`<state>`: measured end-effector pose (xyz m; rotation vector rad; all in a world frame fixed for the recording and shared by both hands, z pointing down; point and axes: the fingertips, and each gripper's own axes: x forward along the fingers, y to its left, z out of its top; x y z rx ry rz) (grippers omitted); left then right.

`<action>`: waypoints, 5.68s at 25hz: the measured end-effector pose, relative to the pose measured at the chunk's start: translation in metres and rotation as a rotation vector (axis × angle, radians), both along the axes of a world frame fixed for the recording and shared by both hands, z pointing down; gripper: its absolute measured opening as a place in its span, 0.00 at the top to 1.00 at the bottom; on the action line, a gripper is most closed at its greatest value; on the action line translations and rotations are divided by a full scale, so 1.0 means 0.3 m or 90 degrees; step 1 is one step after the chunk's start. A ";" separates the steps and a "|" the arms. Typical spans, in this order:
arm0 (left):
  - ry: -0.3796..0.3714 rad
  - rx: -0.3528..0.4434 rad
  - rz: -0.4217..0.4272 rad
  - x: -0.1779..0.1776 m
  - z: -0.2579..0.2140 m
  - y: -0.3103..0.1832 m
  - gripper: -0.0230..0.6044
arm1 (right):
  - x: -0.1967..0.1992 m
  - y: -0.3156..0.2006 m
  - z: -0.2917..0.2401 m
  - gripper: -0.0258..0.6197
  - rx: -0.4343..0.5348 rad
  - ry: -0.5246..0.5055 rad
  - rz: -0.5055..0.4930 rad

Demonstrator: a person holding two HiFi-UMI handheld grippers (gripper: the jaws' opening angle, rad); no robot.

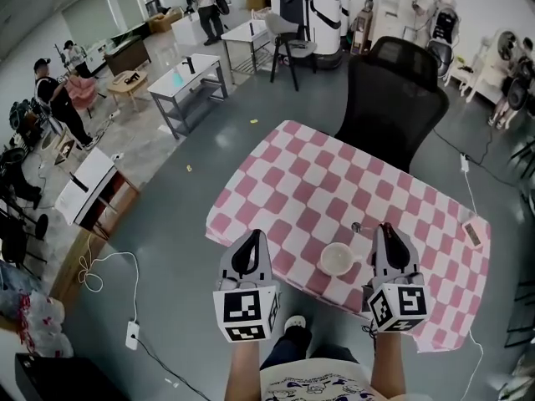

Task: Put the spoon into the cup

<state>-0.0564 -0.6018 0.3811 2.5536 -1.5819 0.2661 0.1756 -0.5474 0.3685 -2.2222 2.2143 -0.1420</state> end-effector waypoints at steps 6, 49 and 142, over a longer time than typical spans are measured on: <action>0.000 -0.029 0.023 0.020 0.081 -0.079 0.94 | -0.005 -0.057 0.067 0.88 -0.024 0.001 0.011; -0.036 -0.221 0.004 0.155 0.639 -0.060 0.94 | 0.010 -0.125 0.683 0.88 -0.252 -0.078 -0.079; 0.035 0.059 -0.061 0.049 -0.148 0.076 0.94 | 0.030 -0.014 -0.163 0.92 0.073 0.037 -0.040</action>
